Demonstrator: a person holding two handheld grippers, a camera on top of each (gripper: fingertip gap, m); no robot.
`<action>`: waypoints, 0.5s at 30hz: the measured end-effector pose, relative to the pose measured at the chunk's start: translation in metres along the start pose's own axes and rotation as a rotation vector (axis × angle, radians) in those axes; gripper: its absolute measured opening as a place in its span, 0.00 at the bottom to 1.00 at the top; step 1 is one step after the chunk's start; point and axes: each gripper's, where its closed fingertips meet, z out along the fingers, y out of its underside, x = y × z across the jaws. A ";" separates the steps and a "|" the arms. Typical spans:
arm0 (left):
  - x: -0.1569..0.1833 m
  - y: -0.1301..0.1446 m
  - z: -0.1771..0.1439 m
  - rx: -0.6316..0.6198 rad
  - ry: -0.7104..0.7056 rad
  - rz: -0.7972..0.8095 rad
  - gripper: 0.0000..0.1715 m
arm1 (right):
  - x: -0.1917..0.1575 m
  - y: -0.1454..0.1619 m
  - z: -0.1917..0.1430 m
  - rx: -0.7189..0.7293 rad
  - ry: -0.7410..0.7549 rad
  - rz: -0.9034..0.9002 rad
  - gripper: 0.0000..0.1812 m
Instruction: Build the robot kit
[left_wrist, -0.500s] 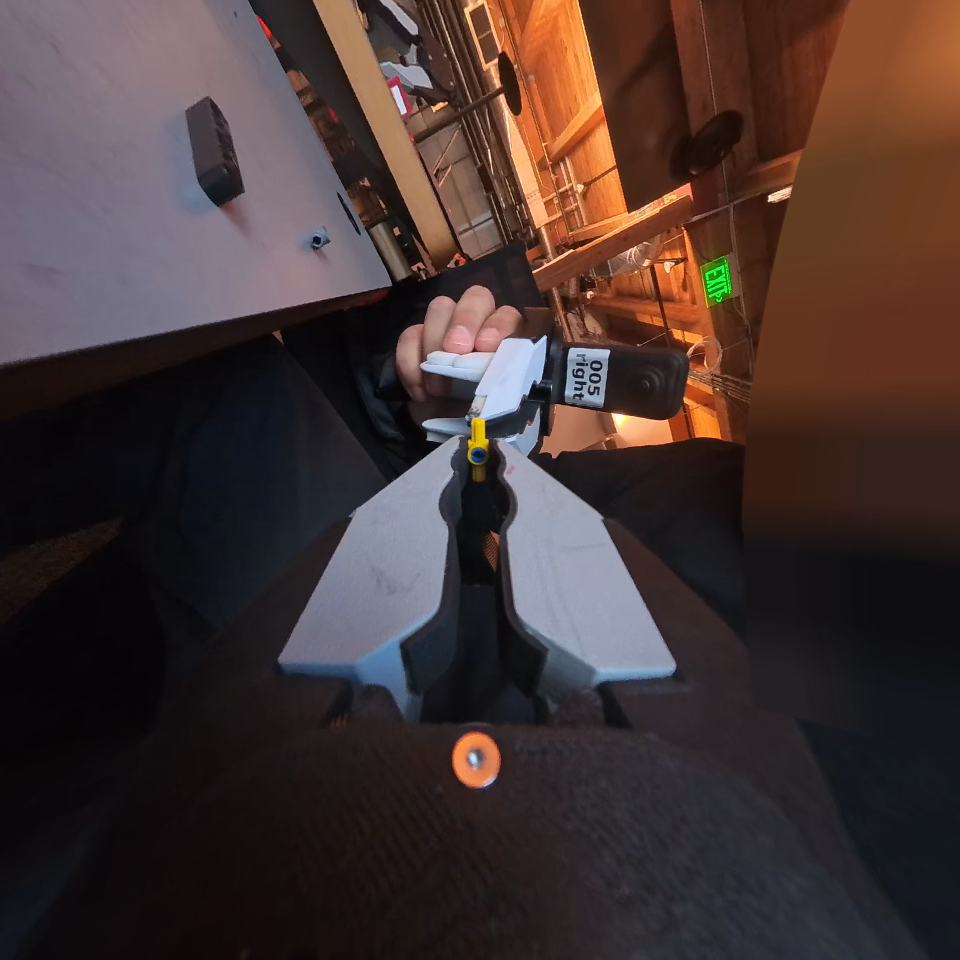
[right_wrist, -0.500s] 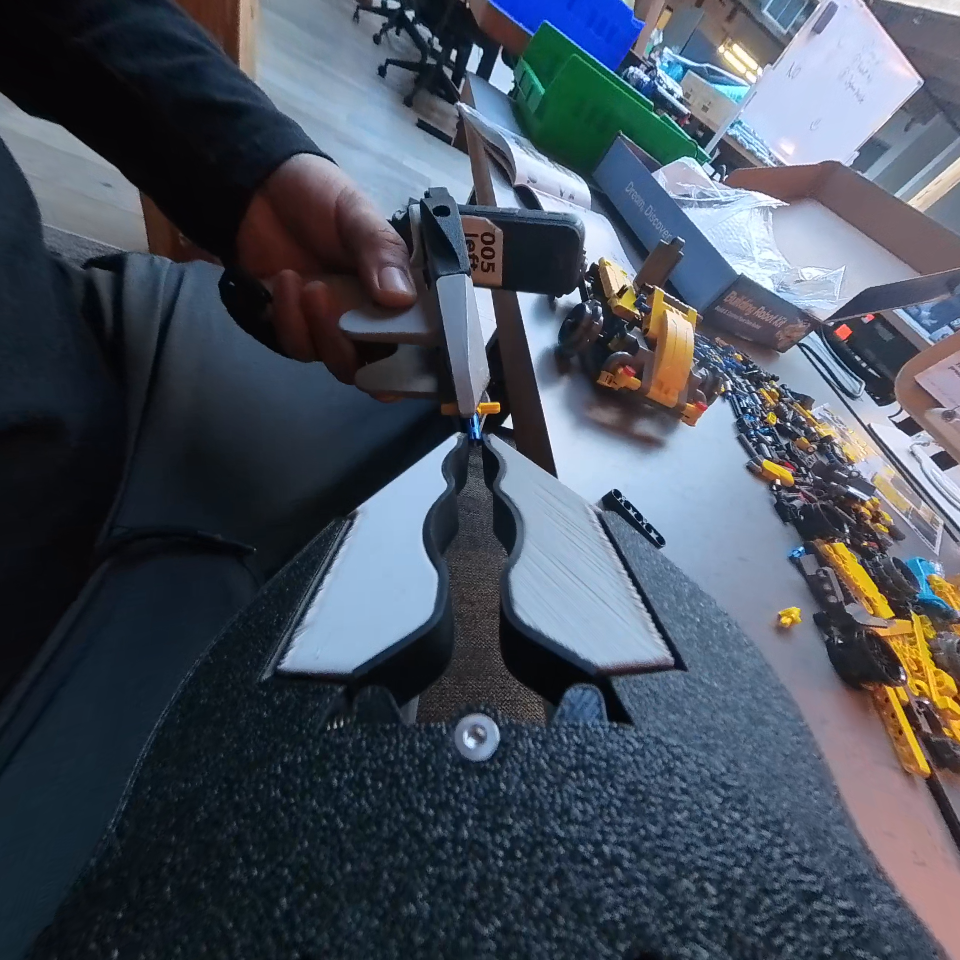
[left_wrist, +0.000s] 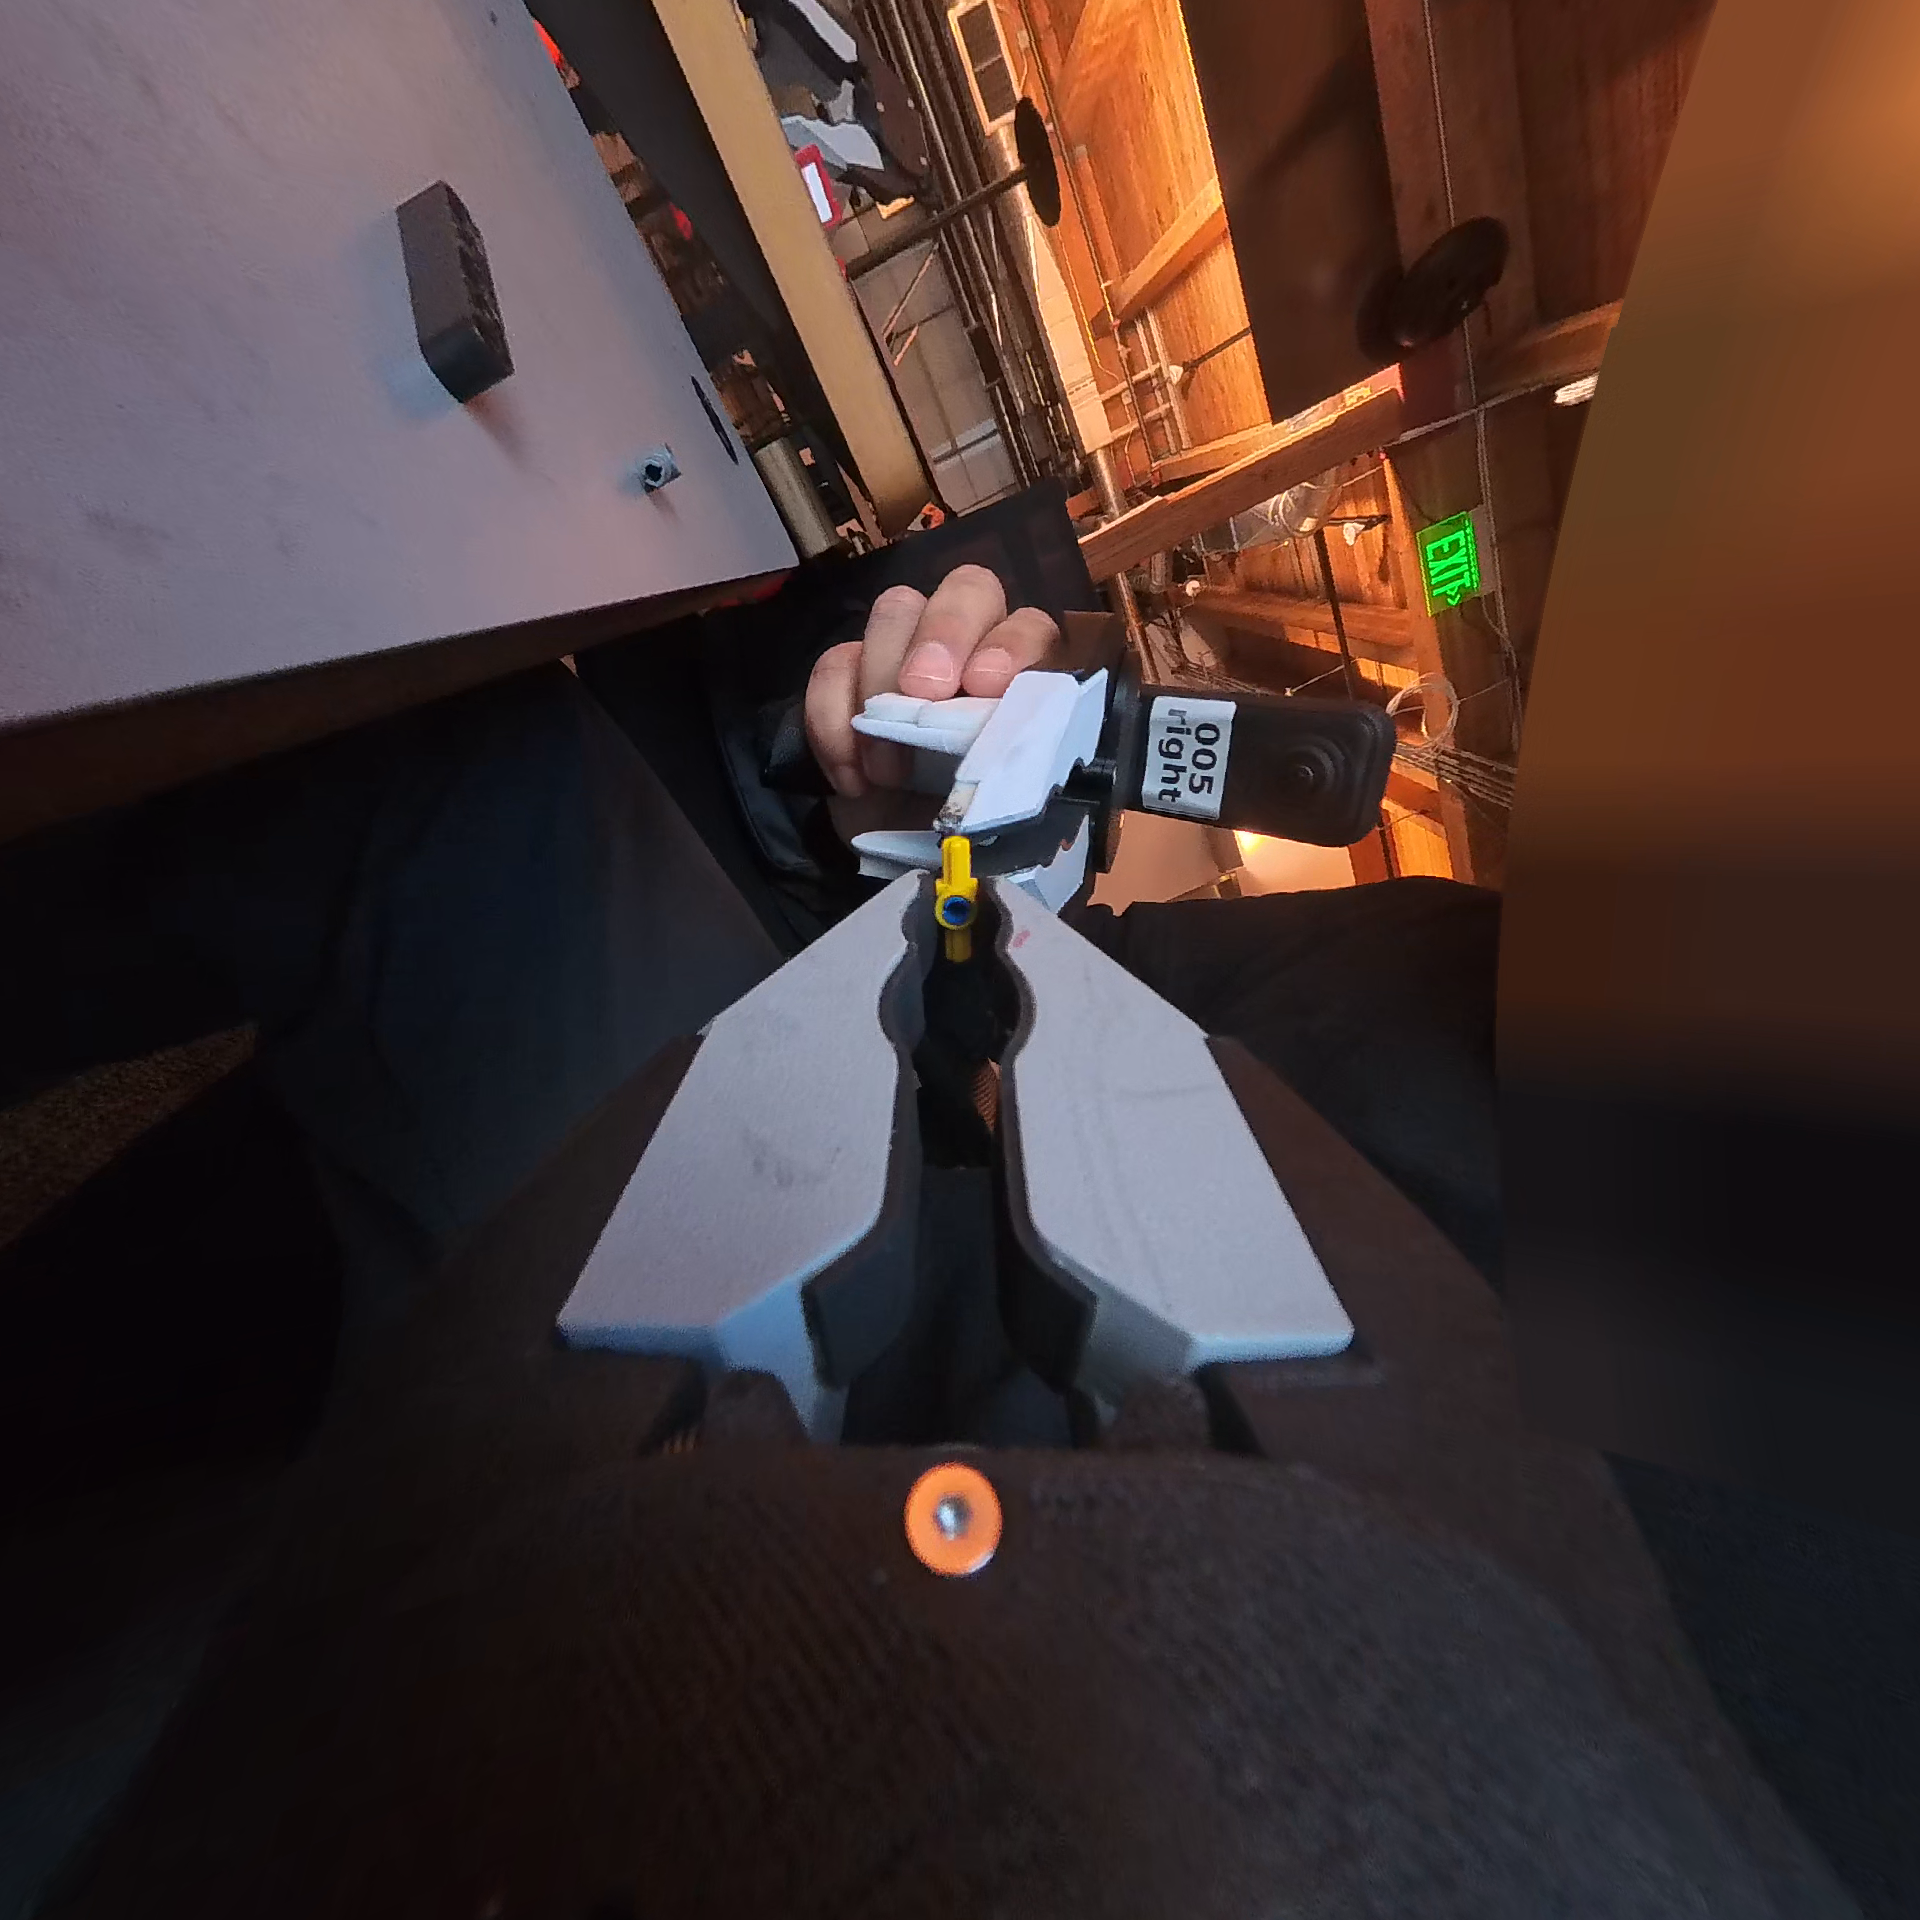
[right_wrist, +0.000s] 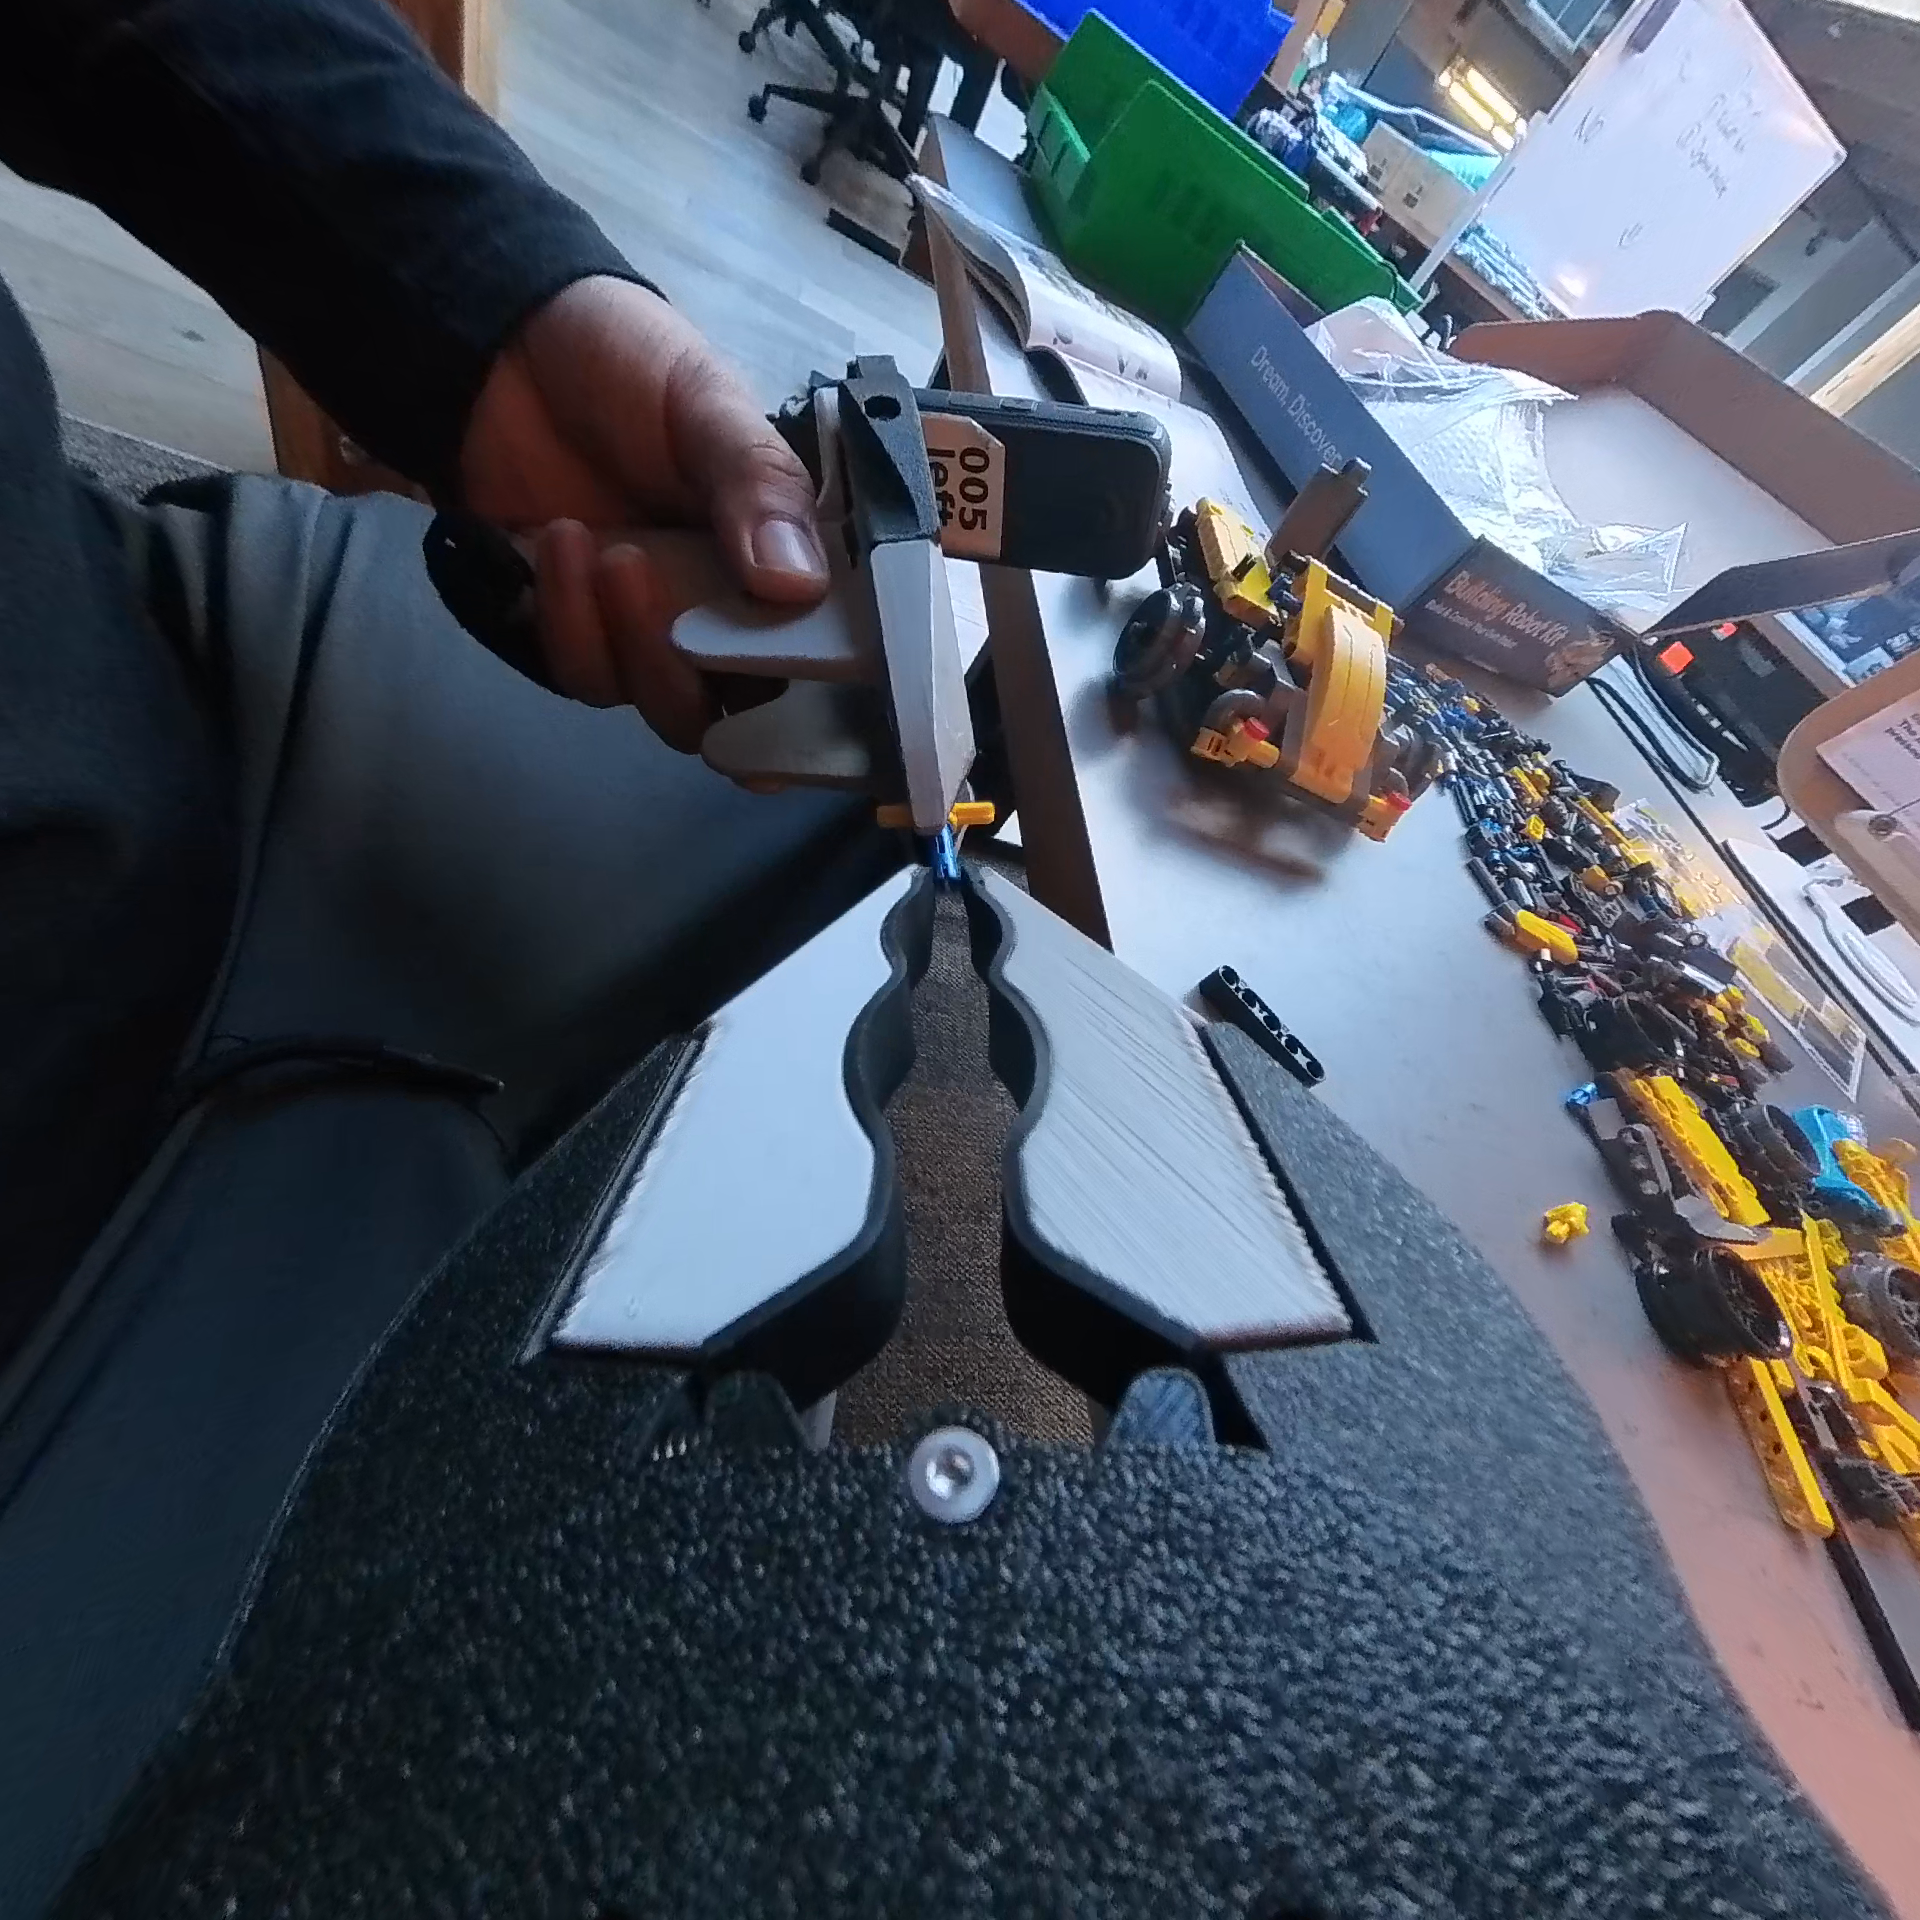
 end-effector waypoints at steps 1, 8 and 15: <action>0.000 0.000 0.000 -0.001 -0.001 0.000 0.02 | 0.000 0.000 0.000 0.000 0.000 0.000 0.03; -0.001 0.000 0.000 -0.002 -0.007 0.006 0.02 | -0.001 0.000 0.000 -0.003 -0.003 -0.002 0.02; -0.002 0.001 0.000 -0.004 -0.013 0.006 0.02 | -0.001 0.001 0.000 -0.008 -0.005 -0.009 0.02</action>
